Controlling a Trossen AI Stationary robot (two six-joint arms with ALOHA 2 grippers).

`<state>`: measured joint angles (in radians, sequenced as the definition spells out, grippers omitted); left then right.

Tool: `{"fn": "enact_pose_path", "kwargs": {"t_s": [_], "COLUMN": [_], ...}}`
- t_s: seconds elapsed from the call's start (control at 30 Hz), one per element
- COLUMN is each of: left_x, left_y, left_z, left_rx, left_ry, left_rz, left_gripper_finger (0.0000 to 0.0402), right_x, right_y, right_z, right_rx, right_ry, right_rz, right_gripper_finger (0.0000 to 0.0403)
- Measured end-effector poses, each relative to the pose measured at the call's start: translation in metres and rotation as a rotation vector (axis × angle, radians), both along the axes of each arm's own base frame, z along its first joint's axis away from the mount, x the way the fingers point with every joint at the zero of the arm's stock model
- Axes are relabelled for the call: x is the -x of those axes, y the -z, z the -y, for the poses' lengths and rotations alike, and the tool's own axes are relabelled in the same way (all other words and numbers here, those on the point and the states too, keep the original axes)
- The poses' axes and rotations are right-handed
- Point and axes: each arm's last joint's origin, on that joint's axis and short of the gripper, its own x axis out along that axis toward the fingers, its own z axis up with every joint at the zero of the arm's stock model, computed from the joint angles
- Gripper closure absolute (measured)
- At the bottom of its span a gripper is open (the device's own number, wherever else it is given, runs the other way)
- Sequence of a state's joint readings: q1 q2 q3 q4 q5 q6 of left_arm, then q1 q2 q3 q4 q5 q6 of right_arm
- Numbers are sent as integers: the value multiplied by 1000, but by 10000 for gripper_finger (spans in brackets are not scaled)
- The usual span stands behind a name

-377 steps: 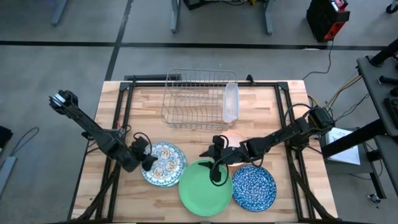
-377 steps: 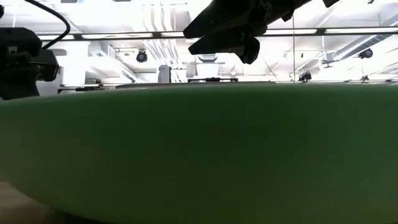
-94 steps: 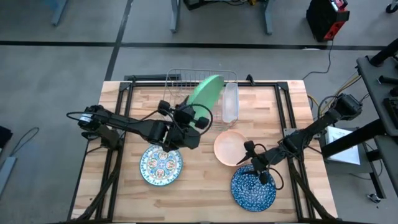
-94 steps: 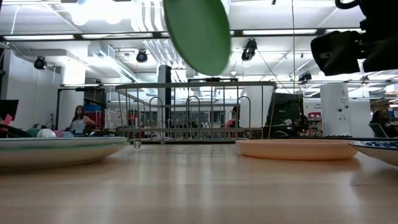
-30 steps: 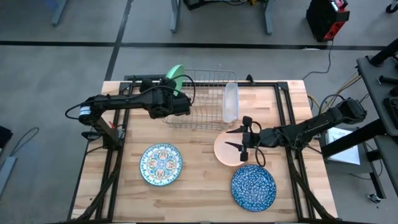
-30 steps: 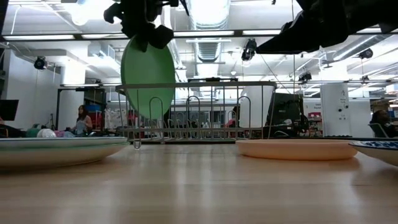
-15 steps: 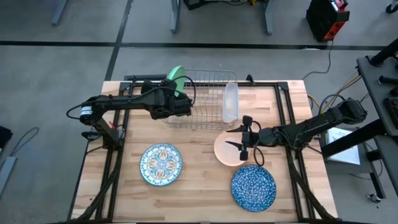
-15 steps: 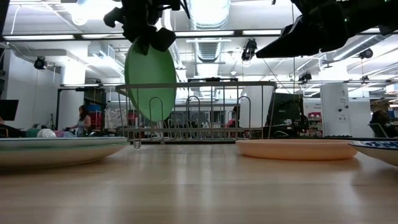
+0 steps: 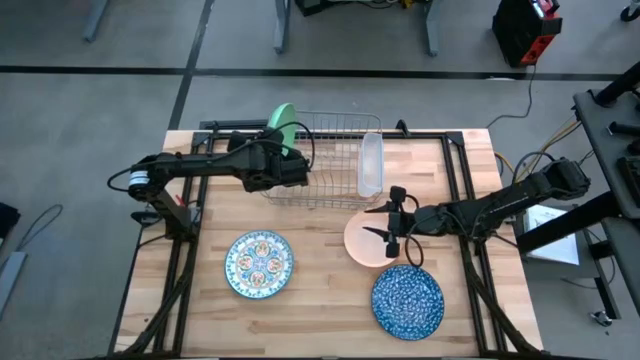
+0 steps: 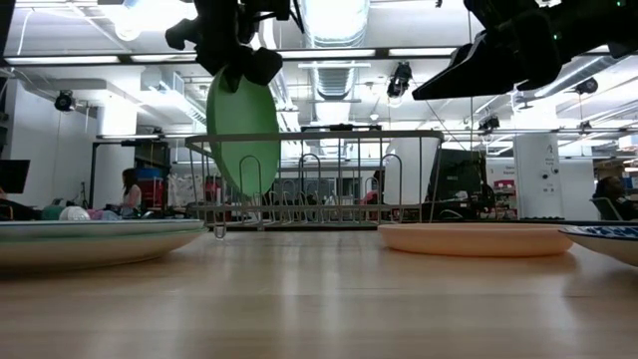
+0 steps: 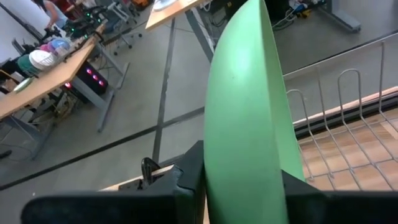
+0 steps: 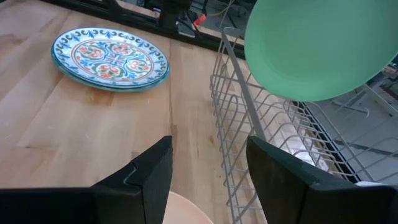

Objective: Sort dishes
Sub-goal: Put the light green plate into the dish rack

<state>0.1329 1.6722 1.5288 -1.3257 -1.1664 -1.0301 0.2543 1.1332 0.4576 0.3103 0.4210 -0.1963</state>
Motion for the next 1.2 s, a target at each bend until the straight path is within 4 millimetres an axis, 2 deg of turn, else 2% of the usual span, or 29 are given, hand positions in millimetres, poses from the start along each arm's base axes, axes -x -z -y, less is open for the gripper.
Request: {"fn": "enact_pose_path", "kwargs": {"t_s": [0.7, 0.83, 1.2], "left_x": [-1, -1, -1], "left_y": [2, 3, 6], "left_z": [1, 2, 4], "left_rx": [80, 116, 237], "left_ry": [1, 8, 26], "left_rz": [30, 29, 32], "left_gripper_finger": [334, 308, 199], "right_x": [0, 0, 0], "right_y": [1, 1, 1], "right_z": [0, 0, 0], "right_rx": [8, 8, 8], "right_ry": [-2, -2, -2], "right_rz": [-11, -11, -11], "right_gripper_finger": [212, 212, 212]}}
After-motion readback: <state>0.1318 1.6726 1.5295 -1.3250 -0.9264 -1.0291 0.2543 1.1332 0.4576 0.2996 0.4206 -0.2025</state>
